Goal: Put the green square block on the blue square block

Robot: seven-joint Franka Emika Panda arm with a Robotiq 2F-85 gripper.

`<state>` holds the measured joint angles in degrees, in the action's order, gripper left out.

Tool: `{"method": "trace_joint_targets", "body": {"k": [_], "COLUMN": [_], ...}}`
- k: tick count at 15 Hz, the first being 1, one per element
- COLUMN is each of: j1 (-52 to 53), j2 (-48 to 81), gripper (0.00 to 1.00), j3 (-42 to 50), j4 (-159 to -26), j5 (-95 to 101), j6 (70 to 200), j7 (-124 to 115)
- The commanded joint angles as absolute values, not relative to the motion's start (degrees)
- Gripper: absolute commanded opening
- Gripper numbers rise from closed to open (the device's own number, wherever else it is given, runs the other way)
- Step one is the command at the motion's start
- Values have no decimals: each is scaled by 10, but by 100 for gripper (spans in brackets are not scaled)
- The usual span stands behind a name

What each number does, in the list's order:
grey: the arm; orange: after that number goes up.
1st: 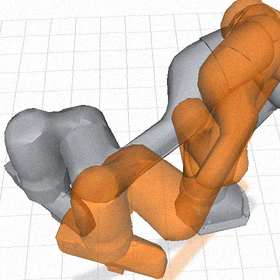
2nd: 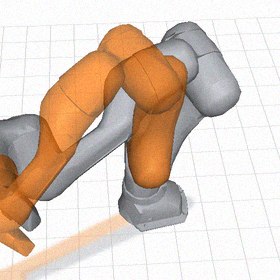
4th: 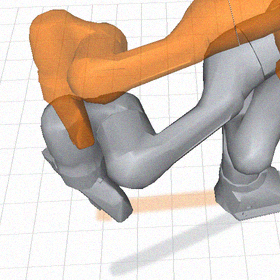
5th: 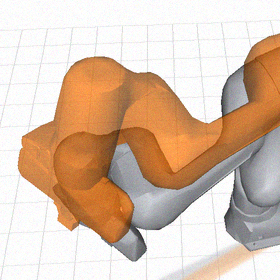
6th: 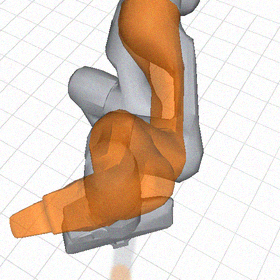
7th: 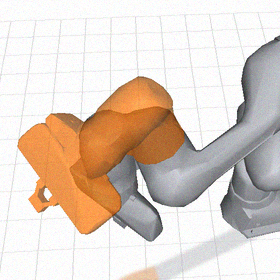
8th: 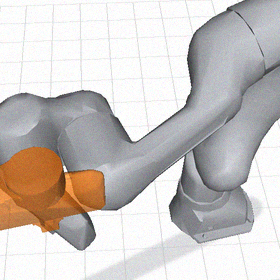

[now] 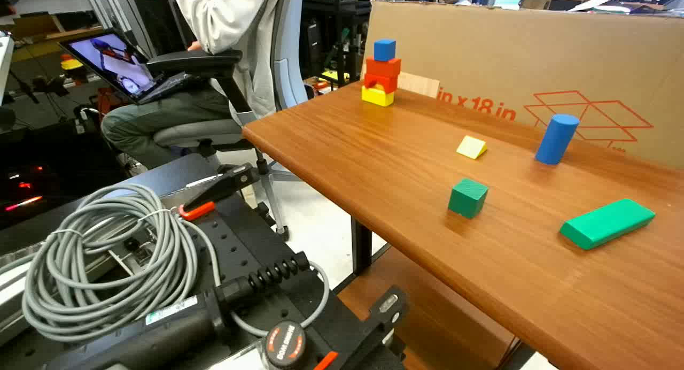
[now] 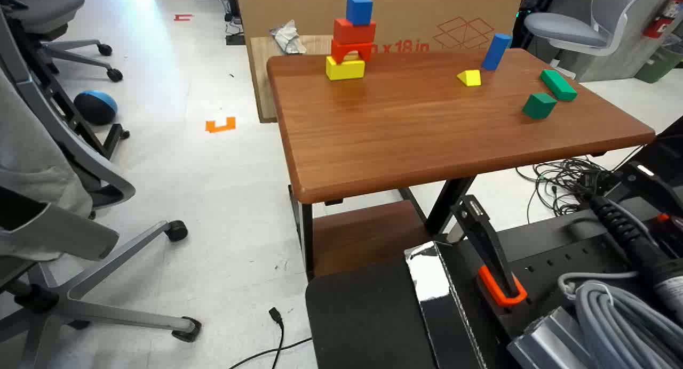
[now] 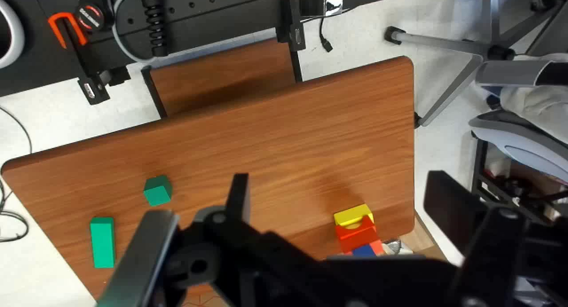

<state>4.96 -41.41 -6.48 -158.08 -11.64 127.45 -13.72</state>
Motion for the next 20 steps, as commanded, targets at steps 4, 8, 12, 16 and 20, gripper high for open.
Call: {"method": "trace_joint_targets", "body": {"k": [4, 8, 12, 16, 20], "j1": [48, 48, 44, 38, 25], "j2": [-414, -414, -402, -335, -239], "gripper": [100, 100, 100, 100, 100], "j3": [-66, -66, -64, -21, 39], "j4": [-1579, -1579, -1583, -1571, -1550], "j5": [-117, -117, -101, -98, -98], "j6": [1272, 1272, 1306, 1365, 1428], "j7": [-136, -136, -114, -37, 52]}}
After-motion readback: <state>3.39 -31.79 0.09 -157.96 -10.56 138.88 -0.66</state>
